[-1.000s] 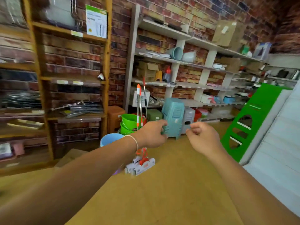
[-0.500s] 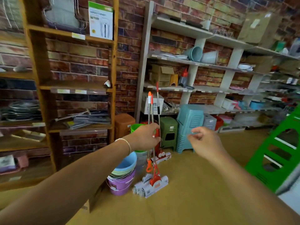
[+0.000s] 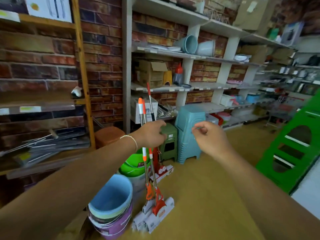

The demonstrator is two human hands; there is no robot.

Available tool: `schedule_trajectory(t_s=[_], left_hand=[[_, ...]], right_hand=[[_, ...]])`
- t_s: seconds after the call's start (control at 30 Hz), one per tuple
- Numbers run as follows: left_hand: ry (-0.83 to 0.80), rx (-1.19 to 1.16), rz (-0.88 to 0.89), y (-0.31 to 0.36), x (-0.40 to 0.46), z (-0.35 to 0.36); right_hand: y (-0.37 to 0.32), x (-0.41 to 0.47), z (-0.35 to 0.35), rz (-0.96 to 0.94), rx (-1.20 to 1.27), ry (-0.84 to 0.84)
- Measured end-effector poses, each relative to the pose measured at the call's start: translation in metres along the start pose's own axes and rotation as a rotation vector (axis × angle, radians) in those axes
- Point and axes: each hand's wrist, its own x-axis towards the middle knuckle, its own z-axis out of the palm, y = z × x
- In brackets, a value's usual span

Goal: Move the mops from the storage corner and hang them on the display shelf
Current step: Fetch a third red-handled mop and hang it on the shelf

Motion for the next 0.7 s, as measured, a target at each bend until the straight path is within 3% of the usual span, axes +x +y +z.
schedule_trajectory(t_s=[0.33,0.7], left_hand=[[-0.129,-0.030,0.110,0.005,0.163,0.043],[-0.141,-0.029,0.037,0.047,0.370,0.121]], right_hand=[[0.088,0.107,-0.003,0.142,-0.123,0.096],[0.231,0.280,-0.037,0.146,-0.134,0.009]])
